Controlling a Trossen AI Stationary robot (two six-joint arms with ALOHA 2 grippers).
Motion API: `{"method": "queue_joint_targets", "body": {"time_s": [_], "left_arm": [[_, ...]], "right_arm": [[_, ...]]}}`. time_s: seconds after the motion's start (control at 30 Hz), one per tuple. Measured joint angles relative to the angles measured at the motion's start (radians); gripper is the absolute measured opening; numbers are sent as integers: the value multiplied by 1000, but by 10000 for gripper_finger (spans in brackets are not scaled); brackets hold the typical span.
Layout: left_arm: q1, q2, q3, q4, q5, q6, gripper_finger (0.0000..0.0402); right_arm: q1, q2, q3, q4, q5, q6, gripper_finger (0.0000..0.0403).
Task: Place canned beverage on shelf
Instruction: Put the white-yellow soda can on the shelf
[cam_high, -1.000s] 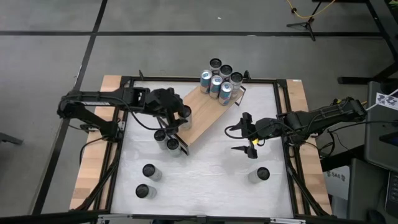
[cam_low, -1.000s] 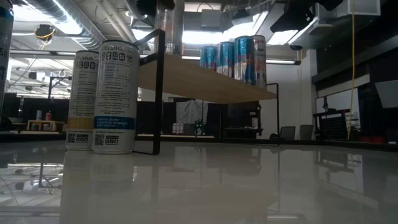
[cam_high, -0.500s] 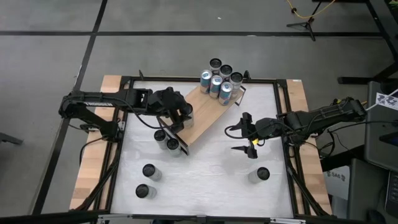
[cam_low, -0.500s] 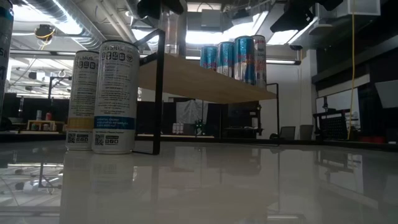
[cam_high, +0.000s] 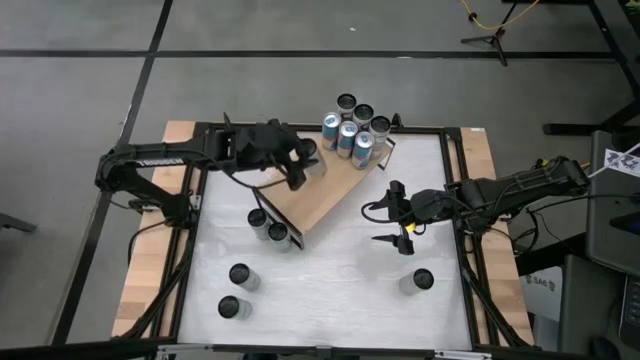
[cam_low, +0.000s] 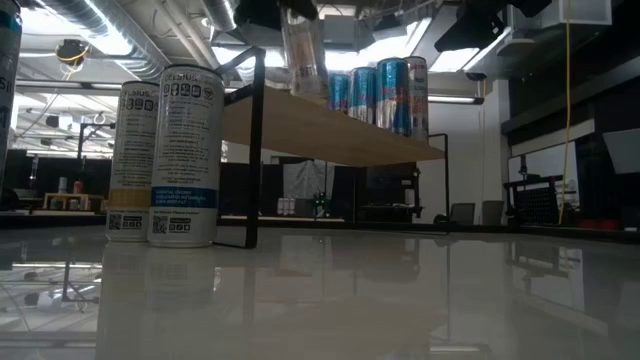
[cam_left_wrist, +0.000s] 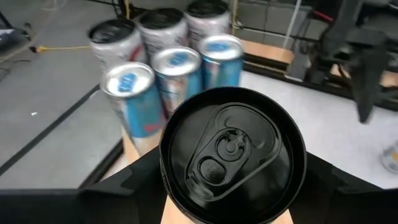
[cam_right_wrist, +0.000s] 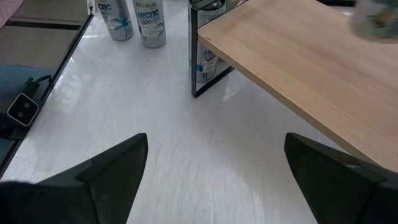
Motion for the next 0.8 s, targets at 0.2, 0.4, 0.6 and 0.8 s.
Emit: {"method": "queue_joint_targets", "body": {"time_s": [0.2,0.4,0.6,0.8], "left_arm": [[88,0,0,55,53,16,236],[175,28,2,74,132,16,237],[221,86,2,72,158,16,237],[235,108,2,48,155,16,237]], "right_arm": [[0,0,0,0,0,0,374],[0,0,0,0,0,0,374],[0,0,0,0,0,0,374],[0,0,0,-1,0,0,374]]}}
